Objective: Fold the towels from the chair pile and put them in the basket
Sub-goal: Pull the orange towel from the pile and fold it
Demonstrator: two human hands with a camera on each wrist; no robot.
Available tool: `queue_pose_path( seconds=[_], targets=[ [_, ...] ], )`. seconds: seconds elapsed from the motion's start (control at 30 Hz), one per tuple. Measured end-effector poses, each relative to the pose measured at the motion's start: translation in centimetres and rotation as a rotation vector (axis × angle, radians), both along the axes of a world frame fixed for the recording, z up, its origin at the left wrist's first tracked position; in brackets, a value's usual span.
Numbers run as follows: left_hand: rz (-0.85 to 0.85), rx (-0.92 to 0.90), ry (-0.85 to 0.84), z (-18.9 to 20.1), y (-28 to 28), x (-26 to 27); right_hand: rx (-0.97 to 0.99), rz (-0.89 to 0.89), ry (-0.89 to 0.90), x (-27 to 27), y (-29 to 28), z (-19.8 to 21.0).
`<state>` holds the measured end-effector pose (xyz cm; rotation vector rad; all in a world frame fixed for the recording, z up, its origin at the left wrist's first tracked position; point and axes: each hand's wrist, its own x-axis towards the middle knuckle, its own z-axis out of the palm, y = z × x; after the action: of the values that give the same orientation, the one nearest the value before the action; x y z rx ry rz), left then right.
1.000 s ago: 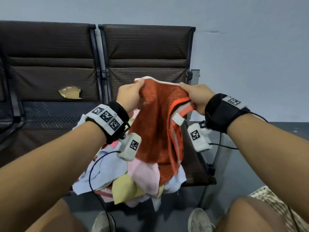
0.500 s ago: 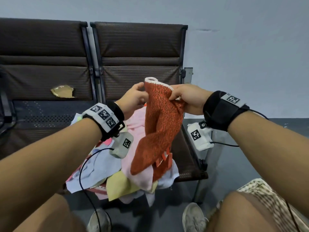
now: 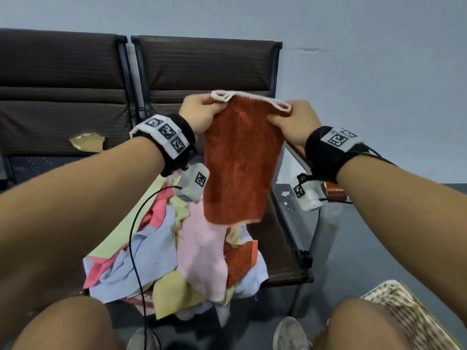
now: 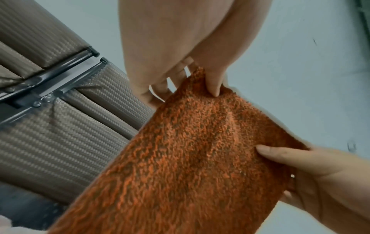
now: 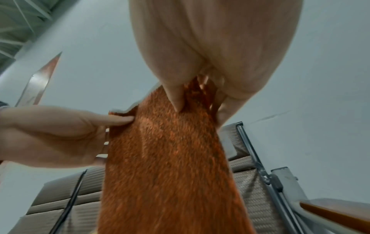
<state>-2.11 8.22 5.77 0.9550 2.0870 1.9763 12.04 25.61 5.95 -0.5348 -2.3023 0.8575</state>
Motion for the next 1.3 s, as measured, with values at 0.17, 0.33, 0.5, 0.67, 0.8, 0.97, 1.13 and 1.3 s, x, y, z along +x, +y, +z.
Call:
queue_pose_path(
  seconds=[0.17, 0.33, 0.5, 0.67, 0.8, 0.97, 1.13, 1.3],
  targets=[
    [-0.097, 0.088, -0.003, 1.0, -1.8, -0.9, -0.009, 0.067, 0.147, -1.0, -1.6, -0.6],
    [-0.134, -0.242, -0.061, -7.3, -5.7, -0.7, -0.014, 0.221, -0.251, 0.1, -2.5, -7.3],
    [-0.259, -0.764, -0.105, -15.8, -9.5, 1.4, -0.190, 0.424, -0.717, 2.8, -4.6, -15.5],
    [-0.427, -0.926, -0.435, -18.0, -10.5, 2.7, -0.697, 0.515, -0.860, 4.4, -4.9, -19.9],
    [-0.232, -0.772, -0.376, -18.7, -8.6, 1.6, -0.801, 0.423, -0.739, 3.3, -3.7, -20.3],
    [-0.285, -0.694, -0.482, -20.6, -7.1, -0.6, -0.728, 0.171, -0.409, 0.1, -1.8, -21.7],
    [-0.033, -0.839, -0.115, -23.7, -5.6, -1.9, -0.510, 0.058, -0.305, -2.5, -0.7, -24.1],
    [0.086, -0.974, 0.032, -25.5, -4.9, -2.7, -0.100, 0.055, -0.475, -2.9, -1.1, -24.9]
  ],
)
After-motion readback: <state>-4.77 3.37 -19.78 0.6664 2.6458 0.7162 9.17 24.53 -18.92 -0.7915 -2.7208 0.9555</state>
